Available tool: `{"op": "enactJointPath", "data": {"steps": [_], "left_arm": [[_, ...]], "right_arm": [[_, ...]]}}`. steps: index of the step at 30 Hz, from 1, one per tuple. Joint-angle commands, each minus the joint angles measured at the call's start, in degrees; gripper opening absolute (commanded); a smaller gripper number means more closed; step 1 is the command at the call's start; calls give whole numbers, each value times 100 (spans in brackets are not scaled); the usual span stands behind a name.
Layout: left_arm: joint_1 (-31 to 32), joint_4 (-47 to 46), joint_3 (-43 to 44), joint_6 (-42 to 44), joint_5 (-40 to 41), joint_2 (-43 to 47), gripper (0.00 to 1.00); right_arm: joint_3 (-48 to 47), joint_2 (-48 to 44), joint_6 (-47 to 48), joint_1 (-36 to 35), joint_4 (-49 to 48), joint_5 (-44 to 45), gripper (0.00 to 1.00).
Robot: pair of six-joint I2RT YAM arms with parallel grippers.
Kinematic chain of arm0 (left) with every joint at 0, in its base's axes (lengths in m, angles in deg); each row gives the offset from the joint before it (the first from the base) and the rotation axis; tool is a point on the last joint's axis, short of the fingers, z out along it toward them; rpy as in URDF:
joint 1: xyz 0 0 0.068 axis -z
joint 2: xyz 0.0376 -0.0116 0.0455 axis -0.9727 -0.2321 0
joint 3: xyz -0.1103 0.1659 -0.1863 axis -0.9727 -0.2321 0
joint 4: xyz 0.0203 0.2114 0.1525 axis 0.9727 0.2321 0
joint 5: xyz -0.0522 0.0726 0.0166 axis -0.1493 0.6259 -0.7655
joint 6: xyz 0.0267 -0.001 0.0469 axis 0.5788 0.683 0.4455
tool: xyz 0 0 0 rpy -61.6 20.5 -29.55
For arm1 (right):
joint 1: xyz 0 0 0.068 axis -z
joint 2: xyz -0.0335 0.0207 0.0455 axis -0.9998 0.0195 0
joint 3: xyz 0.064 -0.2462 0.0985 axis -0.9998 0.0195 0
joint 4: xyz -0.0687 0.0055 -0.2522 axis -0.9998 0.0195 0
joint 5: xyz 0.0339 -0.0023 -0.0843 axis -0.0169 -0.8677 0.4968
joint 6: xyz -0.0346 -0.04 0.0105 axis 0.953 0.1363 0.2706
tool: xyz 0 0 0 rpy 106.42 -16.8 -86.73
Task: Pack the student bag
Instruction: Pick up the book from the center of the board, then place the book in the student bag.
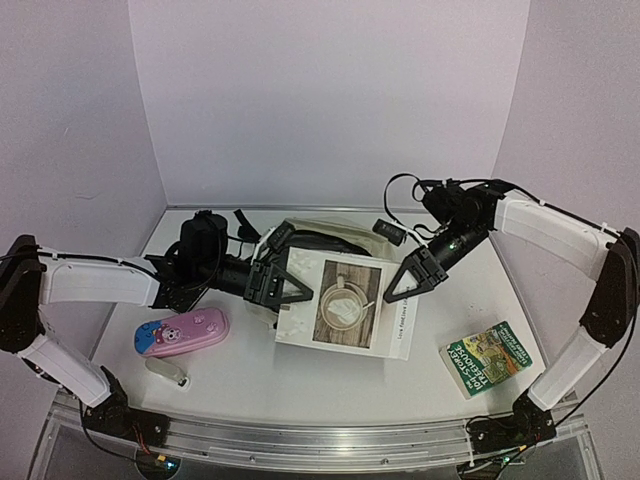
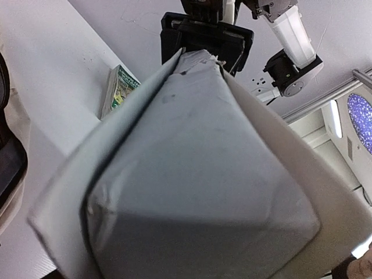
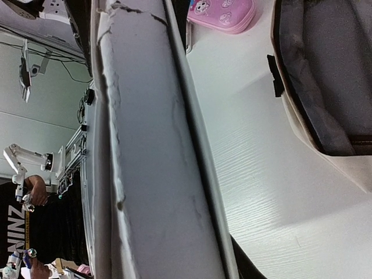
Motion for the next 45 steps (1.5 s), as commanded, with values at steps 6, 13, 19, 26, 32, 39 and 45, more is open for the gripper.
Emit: {"op": "enactJointPath", "data": {"steps": [6,13,19,26,32,39,45], "left_arm": [[-12,-1079,-416,-474,12,81,33],[-185,-1556,-737,-1211,1250,214,8],[-305,-553,-1176,-1678,3690,1159,4],[-349,1107,-1644,-2316,6163,2955,0],[-356,2802,-1518,-2811,7128,3909,0],[-353,3044,-1663,-3095,7277,4188,0],[-357,3141,-1820,-3272,7360,4486,0]], "right_arm": [[-720,339,100,-6,190,-188,12],[-1966,884,-298,129,201,845,68],[-3042,1440,-692,614,-8,1555,80],[-3010,1793,-1266,-18,-1402,3649,63],[-3095,2573,-747,-926,-1999,5428,49],[-3547,3586,-316,-1527,-2501,6504,47],[-3876,4225,-159,-1690,-2752,6817,48]]}}
